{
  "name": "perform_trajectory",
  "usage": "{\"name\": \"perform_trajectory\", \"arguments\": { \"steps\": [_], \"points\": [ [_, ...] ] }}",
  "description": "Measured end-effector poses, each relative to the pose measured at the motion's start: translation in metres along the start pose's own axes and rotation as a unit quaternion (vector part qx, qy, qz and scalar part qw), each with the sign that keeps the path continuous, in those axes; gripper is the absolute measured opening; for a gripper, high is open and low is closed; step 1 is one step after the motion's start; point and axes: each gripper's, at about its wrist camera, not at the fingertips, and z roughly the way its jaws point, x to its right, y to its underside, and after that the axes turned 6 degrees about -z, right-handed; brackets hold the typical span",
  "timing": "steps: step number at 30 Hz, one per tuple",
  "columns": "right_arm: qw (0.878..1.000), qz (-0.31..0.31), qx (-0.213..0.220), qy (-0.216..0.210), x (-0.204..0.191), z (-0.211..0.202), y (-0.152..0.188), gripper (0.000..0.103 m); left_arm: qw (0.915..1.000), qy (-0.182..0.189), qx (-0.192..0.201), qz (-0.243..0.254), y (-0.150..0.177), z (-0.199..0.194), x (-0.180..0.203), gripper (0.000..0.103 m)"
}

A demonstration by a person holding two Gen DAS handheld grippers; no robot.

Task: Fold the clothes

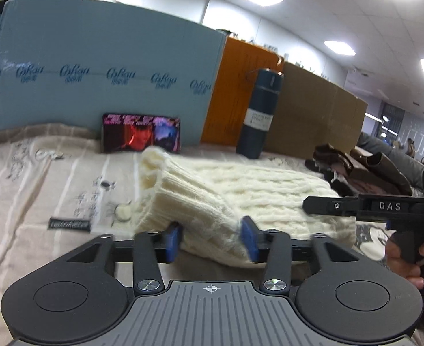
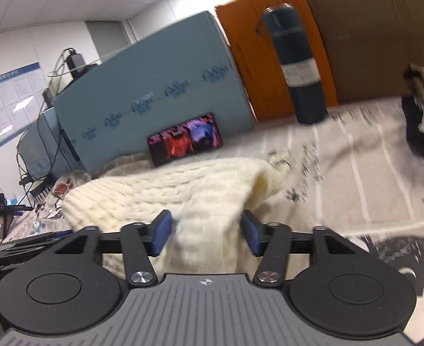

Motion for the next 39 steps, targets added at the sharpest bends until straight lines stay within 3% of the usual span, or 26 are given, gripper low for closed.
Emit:
{"name": "perform_trajectory", "arguments": {
  "steps": [2,3,9,12,15,17,19,23,26,28,30,31,39],
  "points": [
    [1.0,0.011,-0.01,0.008,0.004,0.001,0.0,0.069,0.9994,-0.034,-0.002,0.005,0.005,-0.01,-0.004,0.085],
    [1.0,0.017,-0.013,0.008,0.006,0.001,-0.003,0.074,0.9991,-0.042,0.001,0.008,0.007,-0.016,-0.007,0.085],
    [0.998,0.068,-0.019,-0.004,0.02,0.004,-0.023,0.079,0.9986,-0.038,0.036,0.001,-0.021,-0.026,-0.028,0.093],
    [0.995,0.1,-0.017,-0.024,0.026,0.009,-0.03,0.079,0.9991,-0.003,0.043,0.006,-0.038,-0.018,-0.028,0.096],
    [0.993,0.108,0.018,-0.039,0.029,0.006,-0.021,0.078,0.999,0.046,0.003,0.003,-0.053,0.008,-0.027,0.097],
    [0.992,0.112,0.024,-0.052,0.036,0.004,-0.017,0.076,0.9963,0.075,-0.037,-0.018,-0.061,0.03,-0.031,0.097],
    [0.99,0.12,0.028,-0.061,0.04,0.002,-0.015,0.075,0.9933,0.093,-0.052,-0.045,-0.065,0.044,-0.036,0.096],
    [0.988,0.132,0.046,-0.07,0.046,-0.004,-0.015,0.069,0.9873,0.125,-0.036,-0.092,-0.066,0.043,-0.046,0.095],
    [0.985,0.142,0.054,-0.081,0.049,-0.006,-0.014,0.055,0.9861,0.137,-0.023,-0.092,-0.067,0.04,-0.047,0.086],
    [0.985,0.142,0.056,-0.085,0.049,-0.007,-0.014,0.049,0.9891,0.126,-0.028,-0.071,-0.067,0.043,-0.043,0.072],
    [0.985,0.14,0.061,-0.082,0.048,-0.008,-0.013,0.044,0.9916,0.114,-0.033,-0.052,-0.066,0.046,-0.04,0.043],
    [0.985,0.14,0.062,-0.084,0.049,-0.008,-0.013,0.043,0.9922,0.109,-0.035,-0.049,-0.064,0.049,-0.041,0.038],
    [0.983,0.137,0.061,-0.107,0.047,-0.005,-0.012,0.044,0.9843,0.139,-0.034,-0.103,-0.066,0.064,-0.059,0.04]
  ]
}}
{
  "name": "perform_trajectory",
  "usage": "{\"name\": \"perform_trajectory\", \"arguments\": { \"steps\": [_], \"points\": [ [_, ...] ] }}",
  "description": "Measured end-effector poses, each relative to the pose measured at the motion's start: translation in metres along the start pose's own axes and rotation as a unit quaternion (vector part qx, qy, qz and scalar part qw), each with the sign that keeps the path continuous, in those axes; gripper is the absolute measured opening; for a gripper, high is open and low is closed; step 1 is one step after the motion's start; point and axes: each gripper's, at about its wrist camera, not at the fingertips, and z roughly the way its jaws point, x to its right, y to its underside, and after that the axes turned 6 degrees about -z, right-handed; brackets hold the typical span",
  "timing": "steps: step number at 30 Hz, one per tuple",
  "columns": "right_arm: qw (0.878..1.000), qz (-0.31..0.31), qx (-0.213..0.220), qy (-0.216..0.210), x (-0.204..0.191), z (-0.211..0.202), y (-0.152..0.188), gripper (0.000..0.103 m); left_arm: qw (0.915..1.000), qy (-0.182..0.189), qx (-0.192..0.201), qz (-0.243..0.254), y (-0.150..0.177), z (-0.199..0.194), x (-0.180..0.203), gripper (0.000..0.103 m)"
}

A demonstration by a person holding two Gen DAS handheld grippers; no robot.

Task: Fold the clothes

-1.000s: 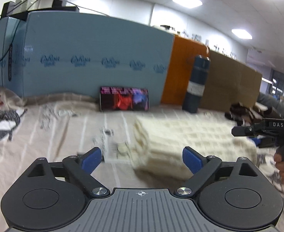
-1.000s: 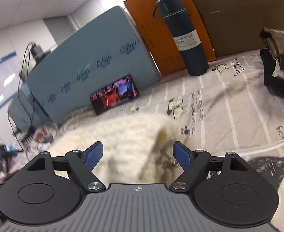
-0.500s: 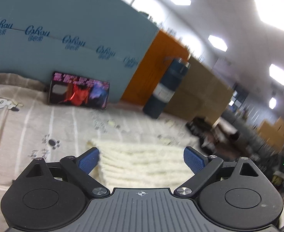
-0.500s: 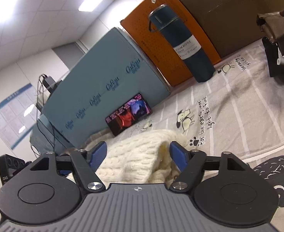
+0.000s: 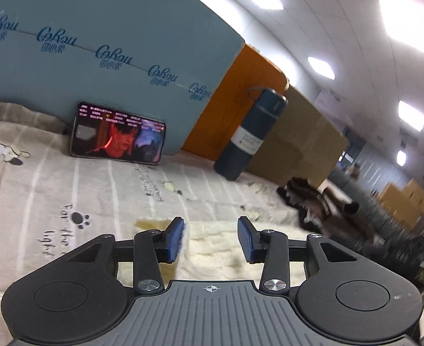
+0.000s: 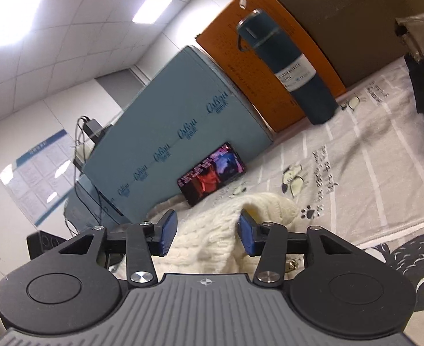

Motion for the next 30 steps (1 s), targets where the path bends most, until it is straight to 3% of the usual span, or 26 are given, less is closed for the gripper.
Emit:
{"name": "perform_trajectory", "arguments": {
  "steps": [3,5,8,9,15,20,24,26,28,29,30],
  "points": [
    [1.0,0.011,-0.003,0.005,0.004,0.002,0.0,0.045,0.9996,0.008,0.011,0.024,0.005,-0.001,0.009,0.037],
    [1.0,0.016,-0.001,-0.002,0.006,0.001,0.0,0.045,0.9988,0.01,0.022,0.043,0.008,-0.006,0.014,0.024],
    [1.0,0.002,0.007,-0.006,0.002,-0.001,0.001,0.038,0.9973,0.019,0.046,0.054,0.01,-0.022,0.017,0.014],
    [1.0,-0.005,0.01,-0.007,0.0,-0.002,0.002,0.031,0.9969,0.023,0.053,0.053,0.011,-0.028,0.017,0.012],
    [0.997,-0.054,0.023,-0.057,-0.018,-0.013,0.004,0.012,0.9966,0.038,0.057,0.047,0.027,-0.056,0.014,0.012],
    [0.982,-0.153,0.019,-0.104,-0.052,-0.032,0.02,0.012,0.9932,0.082,0.059,0.056,0.045,-0.087,0.013,0.012],
    [0.969,-0.209,0.001,-0.13,-0.07,-0.051,0.036,0.012,0.9859,0.113,0.045,0.115,0.065,-0.109,0.024,0.012],
    [0.963,-0.234,-0.011,-0.131,-0.076,-0.059,0.045,0.012,0.9803,0.107,0.045,0.16,0.073,-0.117,0.032,0.019],
    [0.962,-0.238,-0.022,-0.13,-0.077,-0.064,0.05,0.012,0.9723,0.062,0.068,0.215,0.073,-0.119,0.043,0.042],
    [0.962,-0.241,-0.027,-0.129,-0.077,-0.066,0.053,0.012,0.9659,0.035,0.082,0.243,0.073,-0.12,0.048,0.071],
    [0.961,-0.243,-0.033,-0.129,-0.078,-0.068,0.056,0.012,0.9582,0.014,0.092,0.271,0.072,-0.119,0.054,0.083]
  ]
}}
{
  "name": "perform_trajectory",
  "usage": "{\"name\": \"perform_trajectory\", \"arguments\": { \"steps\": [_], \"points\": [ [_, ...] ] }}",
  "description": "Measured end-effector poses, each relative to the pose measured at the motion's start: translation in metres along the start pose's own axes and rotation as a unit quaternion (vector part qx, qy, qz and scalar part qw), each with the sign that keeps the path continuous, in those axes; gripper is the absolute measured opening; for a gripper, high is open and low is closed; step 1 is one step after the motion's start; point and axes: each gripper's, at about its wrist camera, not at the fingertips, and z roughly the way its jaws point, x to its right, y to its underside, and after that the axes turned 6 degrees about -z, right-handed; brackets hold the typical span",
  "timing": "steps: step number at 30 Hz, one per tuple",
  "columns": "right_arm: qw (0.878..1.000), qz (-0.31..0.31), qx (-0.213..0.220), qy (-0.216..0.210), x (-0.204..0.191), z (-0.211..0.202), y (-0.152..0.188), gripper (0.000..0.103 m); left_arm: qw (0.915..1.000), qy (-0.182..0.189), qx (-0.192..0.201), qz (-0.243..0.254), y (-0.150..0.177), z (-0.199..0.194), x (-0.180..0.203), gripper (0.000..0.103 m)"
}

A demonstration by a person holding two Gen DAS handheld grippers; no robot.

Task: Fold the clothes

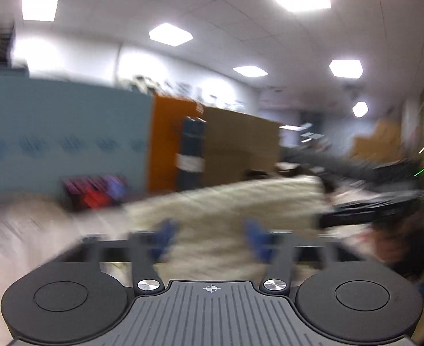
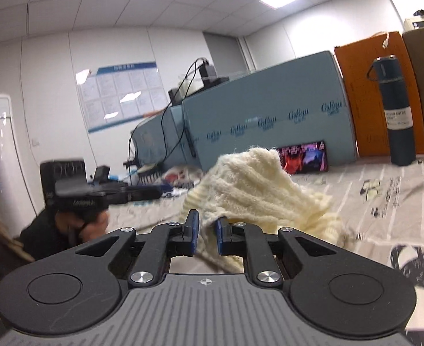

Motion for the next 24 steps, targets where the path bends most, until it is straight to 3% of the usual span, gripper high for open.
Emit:
{"name": "perform_trajectory", "arguments": {
  "steps": [2,3,5,8,10,11,14,16,17,19,22,24],
  "points": [
    [1.0,-0.003,-0.011,-0.001,-0.004,-0.003,0.004,0.012,0.9981,-0.006,-0.011,0.061,-0.006,0.007,0.005,0.086],
    [1.0,-0.003,-0.014,-0.002,-0.006,-0.006,0.006,0.012,0.9962,-0.008,-0.017,0.085,-0.009,0.011,0.006,0.094],
    [1.0,-0.004,-0.023,-0.004,-0.007,-0.012,0.01,0.012,0.9944,-0.004,-0.028,0.102,-0.012,0.02,0.003,0.098],
    [0.999,0.002,-0.031,0.008,-0.007,-0.019,0.016,0.012,0.996,0.012,-0.043,0.078,-0.014,0.027,-0.006,0.098],
    [0.999,0.008,-0.033,0.017,-0.006,-0.024,0.02,0.012,0.9946,0.07,-0.048,0.061,-0.012,0.022,-0.005,0.097],
    [0.999,0.009,-0.033,0.019,-0.006,-0.028,0.021,0.012,0.9924,0.097,-0.05,0.055,-0.01,0.019,-0.003,0.092],
    [0.999,0.016,-0.034,0.029,-0.006,-0.035,0.022,0.015,0.9872,0.133,-0.069,0.053,-0.002,0.004,0.007,0.073],
    [0.999,0.025,-0.031,0.033,-0.004,-0.04,0.022,0.016,0.9843,0.152,-0.08,0.042,0.005,-0.008,0.01,0.07],
    [0.999,0.032,-0.024,0.032,-0.002,-0.043,0.021,0.018,0.9831,0.159,-0.085,0.034,0.008,-0.013,0.012,0.07],
    [0.998,0.049,-0.007,0.034,0.003,-0.049,0.019,0.042,0.9804,0.168,-0.1,0.022,0.017,-0.022,0.016,0.07],
    [0.995,0.082,0.027,0.042,0.014,-0.059,0.014,0.063,0.9738,0.185,-0.132,0.014,0.029,-0.031,0.024,0.072],
    [0.991,0.109,0.039,0.061,0.023,-0.062,0.012,0.068,0.9727,0.193,-0.128,0.021,0.028,-0.037,0.025,0.078]
  ]
}}
